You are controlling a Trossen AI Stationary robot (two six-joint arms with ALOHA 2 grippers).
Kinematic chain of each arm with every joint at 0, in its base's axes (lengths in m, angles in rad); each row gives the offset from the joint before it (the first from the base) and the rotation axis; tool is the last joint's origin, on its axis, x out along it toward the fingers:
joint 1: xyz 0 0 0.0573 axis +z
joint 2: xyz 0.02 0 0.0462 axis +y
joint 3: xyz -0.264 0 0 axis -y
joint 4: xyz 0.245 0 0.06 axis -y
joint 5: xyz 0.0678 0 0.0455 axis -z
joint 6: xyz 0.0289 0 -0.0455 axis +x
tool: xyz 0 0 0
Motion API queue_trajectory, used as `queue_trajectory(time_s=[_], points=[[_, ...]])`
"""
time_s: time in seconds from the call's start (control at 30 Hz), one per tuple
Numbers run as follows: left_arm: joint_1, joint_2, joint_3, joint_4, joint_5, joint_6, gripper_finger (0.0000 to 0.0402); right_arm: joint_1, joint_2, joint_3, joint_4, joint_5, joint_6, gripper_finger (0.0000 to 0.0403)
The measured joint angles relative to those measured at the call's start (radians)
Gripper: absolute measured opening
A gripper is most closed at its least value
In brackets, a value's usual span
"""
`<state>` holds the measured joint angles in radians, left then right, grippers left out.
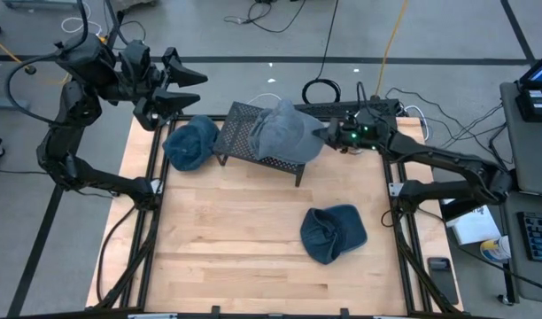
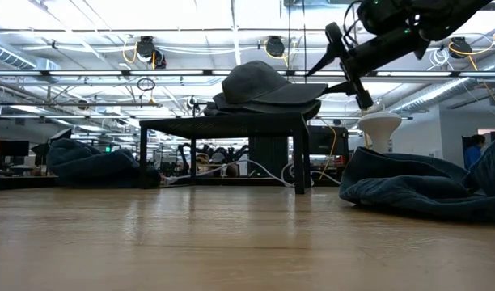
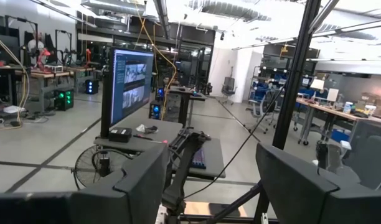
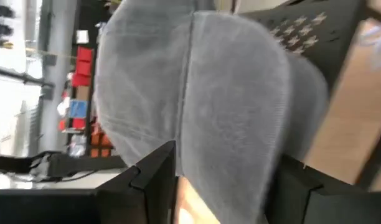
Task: Pick & Place hat
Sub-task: Stack the gray cap on the stacked gray cap on the shelf, then put the bottom blue cap on the shelf
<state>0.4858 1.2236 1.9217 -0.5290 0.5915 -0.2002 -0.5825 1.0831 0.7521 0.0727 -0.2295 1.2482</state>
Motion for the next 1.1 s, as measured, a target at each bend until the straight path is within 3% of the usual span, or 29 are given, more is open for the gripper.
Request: queue_trajectory(time_s=[0.5,0.83,1.1], points=[[0.034,0.000,0.000,-0.001,0.010,0.014,0.0267,0.046,-0.192,0.000,-0.248,0.255,-0.071,0.0180],[0.046,0.000,0.000,-0.003,0.011,0.004,0.0248,0.252,-0.245,0.000,-0.454,0.260,-0.039,0.0180],[0.045,0.000,0.000,-0.003,0.013,-0.038,0.0263,0.396,-0.244,0.000,-0.531,0.216,-0.062,0.0180]])
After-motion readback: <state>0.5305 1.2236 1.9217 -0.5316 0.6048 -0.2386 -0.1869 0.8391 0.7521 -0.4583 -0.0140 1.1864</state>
